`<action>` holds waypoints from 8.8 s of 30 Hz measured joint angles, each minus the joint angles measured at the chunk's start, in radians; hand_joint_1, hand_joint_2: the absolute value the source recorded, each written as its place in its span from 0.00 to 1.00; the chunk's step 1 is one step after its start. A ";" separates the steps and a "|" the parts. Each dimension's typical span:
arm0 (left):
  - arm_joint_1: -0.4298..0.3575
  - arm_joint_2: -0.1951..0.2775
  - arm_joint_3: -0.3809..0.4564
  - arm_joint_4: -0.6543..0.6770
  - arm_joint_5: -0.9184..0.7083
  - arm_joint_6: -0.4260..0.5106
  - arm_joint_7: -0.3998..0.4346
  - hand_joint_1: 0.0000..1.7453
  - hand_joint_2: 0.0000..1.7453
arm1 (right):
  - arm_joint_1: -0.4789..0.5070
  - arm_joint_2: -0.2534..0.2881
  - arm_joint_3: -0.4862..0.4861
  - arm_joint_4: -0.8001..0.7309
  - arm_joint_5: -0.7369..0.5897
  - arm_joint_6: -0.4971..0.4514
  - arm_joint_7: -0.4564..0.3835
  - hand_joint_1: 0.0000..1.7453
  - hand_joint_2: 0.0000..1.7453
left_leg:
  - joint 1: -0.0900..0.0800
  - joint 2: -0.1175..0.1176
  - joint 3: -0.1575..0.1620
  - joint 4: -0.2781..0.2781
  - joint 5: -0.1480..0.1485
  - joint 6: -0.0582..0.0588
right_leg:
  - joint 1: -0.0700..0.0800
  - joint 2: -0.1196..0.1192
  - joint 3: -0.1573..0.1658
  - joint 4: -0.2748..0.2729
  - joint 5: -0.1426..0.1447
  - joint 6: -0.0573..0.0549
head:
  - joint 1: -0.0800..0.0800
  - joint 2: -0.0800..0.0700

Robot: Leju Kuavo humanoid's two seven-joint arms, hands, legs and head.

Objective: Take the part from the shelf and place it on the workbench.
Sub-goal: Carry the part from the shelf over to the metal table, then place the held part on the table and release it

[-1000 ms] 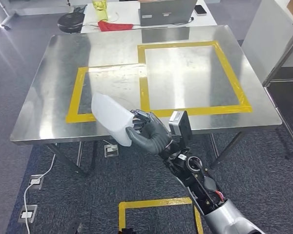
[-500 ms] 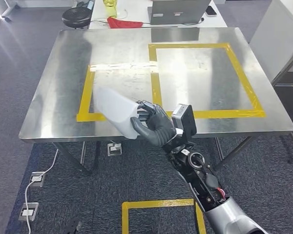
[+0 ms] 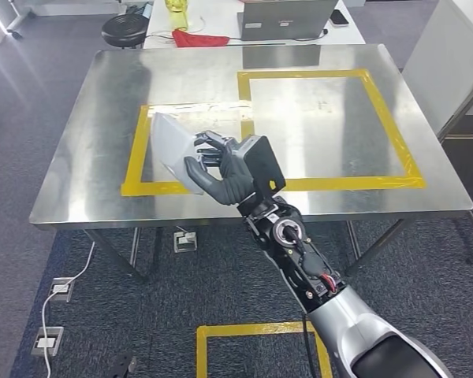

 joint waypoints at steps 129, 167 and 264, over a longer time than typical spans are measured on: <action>-0.032 -0.017 -0.071 0.000 0.038 -0.001 -0.041 0.00 1.00 | -0.286 0.082 0.397 0.314 -0.206 -0.256 0.152 1.00 1.00 | -0.006 0.002 0.001 0.007 -0.006 0.014 | -0.009 0.000 0.003 0.003 0.001 0.010 | 0.004 0.000; -0.022 -0.007 -0.087 0.000 0.052 0.001 -0.039 0.00 1.00 | -0.261 0.072 0.396 0.353 -0.204 -0.273 0.117 1.00 1.00 | 0.009 0.003 0.065 -0.023 -0.053 -0.025 | 0.002 0.022 -0.117 0.054 0.058 -0.024 | -0.019 0.000; -0.034 -0.011 -0.099 0.000 0.072 0.012 -0.062 0.00 1.00 | -0.281 0.092 0.530 0.280 -0.002 -0.418 0.284 1.00 1.00 | -0.019 -0.005 -0.026 -0.015 0.033 0.013 | 0.028 0.013 -0.060 0.020 0.035 -0.037 | -0.005 0.000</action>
